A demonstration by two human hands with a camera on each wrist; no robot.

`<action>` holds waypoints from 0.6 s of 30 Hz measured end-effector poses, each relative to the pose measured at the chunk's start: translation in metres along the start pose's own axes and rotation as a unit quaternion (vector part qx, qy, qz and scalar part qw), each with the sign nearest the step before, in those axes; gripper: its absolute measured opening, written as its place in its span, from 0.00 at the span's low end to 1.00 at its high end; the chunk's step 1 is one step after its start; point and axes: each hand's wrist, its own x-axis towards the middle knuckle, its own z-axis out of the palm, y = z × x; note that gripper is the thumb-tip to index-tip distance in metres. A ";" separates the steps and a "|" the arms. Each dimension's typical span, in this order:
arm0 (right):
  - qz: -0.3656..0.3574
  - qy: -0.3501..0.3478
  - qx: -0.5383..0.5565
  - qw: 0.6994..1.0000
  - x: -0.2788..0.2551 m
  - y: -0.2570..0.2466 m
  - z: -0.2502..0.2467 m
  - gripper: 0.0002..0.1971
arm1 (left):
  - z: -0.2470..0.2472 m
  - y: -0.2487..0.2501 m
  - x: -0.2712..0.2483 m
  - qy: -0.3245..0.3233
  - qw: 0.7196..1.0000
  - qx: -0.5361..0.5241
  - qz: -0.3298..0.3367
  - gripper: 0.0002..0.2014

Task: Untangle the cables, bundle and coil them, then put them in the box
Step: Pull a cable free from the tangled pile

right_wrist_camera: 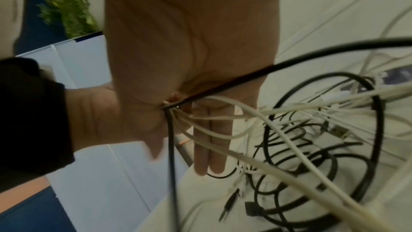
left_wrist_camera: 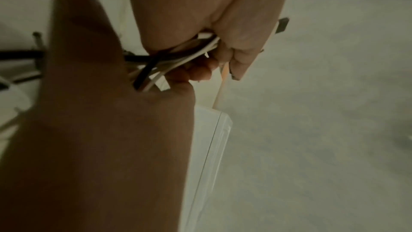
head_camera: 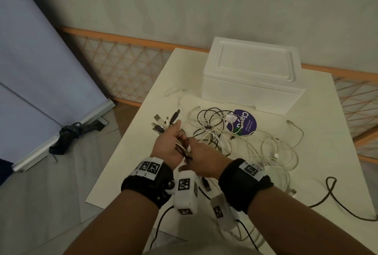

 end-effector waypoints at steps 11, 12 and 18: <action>0.054 0.081 -0.237 0.967 -0.037 0.046 -0.041 0.09 | -0.067 0.071 0.035 0.101 0.994 -0.047 0.016 0.23; 0.082 0.085 -0.245 0.962 -0.045 0.054 -0.043 0.09 | -0.076 0.078 0.041 0.111 0.993 -0.037 0.019 0.23; 0.164 0.140 -0.308 0.927 -0.083 0.081 -0.048 0.09 | -0.092 0.091 0.055 0.106 0.993 -0.054 0.025 0.18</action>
